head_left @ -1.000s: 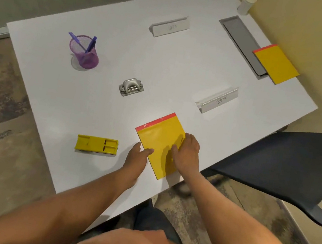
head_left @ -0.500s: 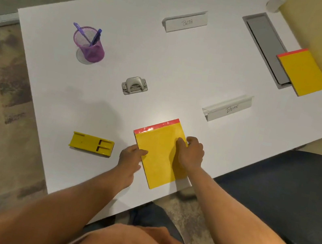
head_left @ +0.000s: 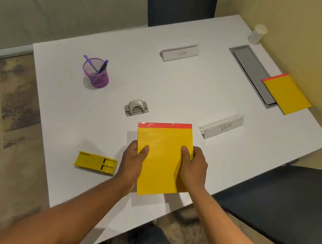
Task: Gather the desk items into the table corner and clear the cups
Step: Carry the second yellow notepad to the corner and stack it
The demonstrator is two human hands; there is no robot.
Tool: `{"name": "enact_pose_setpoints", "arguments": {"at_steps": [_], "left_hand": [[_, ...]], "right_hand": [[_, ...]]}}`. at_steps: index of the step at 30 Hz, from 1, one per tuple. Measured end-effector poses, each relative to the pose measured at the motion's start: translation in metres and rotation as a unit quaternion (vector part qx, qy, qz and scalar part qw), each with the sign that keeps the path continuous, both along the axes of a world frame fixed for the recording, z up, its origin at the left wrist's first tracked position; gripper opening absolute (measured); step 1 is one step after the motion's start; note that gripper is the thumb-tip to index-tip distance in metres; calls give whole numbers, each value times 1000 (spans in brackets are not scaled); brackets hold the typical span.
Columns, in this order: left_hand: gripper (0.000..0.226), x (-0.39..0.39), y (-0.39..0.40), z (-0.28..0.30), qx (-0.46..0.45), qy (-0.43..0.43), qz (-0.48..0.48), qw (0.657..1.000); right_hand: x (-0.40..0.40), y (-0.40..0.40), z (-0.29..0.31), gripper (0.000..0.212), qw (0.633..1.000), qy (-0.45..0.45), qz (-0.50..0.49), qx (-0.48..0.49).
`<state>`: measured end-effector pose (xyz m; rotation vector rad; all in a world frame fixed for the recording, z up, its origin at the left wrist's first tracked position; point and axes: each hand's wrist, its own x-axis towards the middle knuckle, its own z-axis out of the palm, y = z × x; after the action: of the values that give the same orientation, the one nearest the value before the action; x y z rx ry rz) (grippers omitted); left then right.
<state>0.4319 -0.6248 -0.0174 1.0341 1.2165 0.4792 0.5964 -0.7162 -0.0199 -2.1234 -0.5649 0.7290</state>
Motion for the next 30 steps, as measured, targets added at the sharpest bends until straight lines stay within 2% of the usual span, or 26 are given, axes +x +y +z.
{"name": "enact_pose_setpoints", "arguments": {"at_steps": [4, 10, 15, 21, 30], "left_hand": [[22, -21, 4, 21, 47, -25, -8, 999], [14, -63, -7, 57, 100, -74, -58, 990], [22, -91, -29, 80, 117, -112, -121, 979], [26, -90, -83, 89, 98, -137, -217, 962], [32, -49, -210, 110, 110, -154, -359, 914]], "right_hand": [[-22, -7, 33, 33, 999, -21, -17, 36], [-78, -33, 69, 30, 993, -46, -80, 77], [-124, -70, 92, 29, 981, -67, -149, 104], [-155, -149, 107, 23, 955, -103, -249, 122], [-164, -298, 121, 22, 899, -128, -393, 146]]}}
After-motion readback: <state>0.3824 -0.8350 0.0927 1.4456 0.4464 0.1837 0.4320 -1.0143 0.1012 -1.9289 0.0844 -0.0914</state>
